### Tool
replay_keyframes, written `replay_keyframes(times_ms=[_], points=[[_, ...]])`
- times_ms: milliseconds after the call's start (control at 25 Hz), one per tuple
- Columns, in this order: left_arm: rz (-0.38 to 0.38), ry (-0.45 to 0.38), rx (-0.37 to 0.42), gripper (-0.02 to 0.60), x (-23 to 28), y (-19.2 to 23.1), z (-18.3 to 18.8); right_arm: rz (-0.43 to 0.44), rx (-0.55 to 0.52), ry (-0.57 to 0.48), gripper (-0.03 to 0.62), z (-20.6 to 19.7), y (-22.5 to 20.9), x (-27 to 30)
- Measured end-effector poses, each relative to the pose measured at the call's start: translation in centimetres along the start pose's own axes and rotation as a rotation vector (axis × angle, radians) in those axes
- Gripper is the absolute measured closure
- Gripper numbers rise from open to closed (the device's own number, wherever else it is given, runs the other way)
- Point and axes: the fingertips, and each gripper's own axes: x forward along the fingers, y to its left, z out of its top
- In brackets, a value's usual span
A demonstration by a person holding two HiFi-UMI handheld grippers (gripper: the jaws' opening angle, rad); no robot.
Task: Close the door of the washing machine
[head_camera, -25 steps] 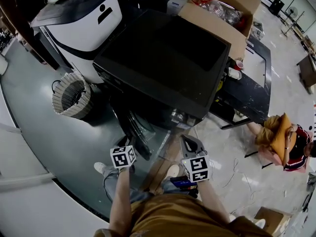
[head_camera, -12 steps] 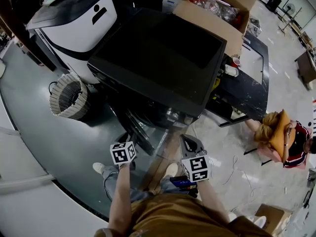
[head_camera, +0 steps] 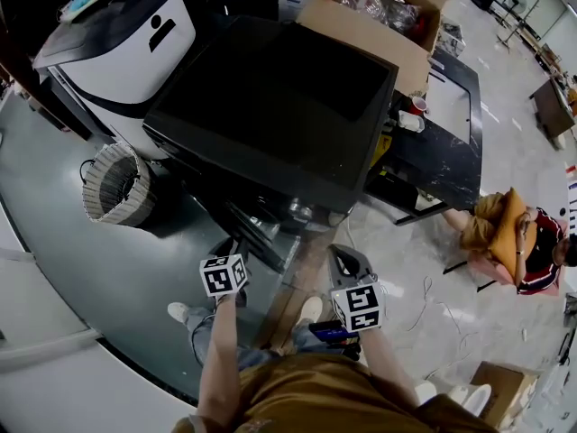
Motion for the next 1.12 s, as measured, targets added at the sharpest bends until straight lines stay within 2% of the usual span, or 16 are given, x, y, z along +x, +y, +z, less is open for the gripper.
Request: replay_keyframes(times_ms=[1120], points=[[-0.054,-0.022,-0.044,0.405,4.0,-2.6,2.9,-0.049,0.039,0.036,0.581,-1.9,-2.9,-0.2]])
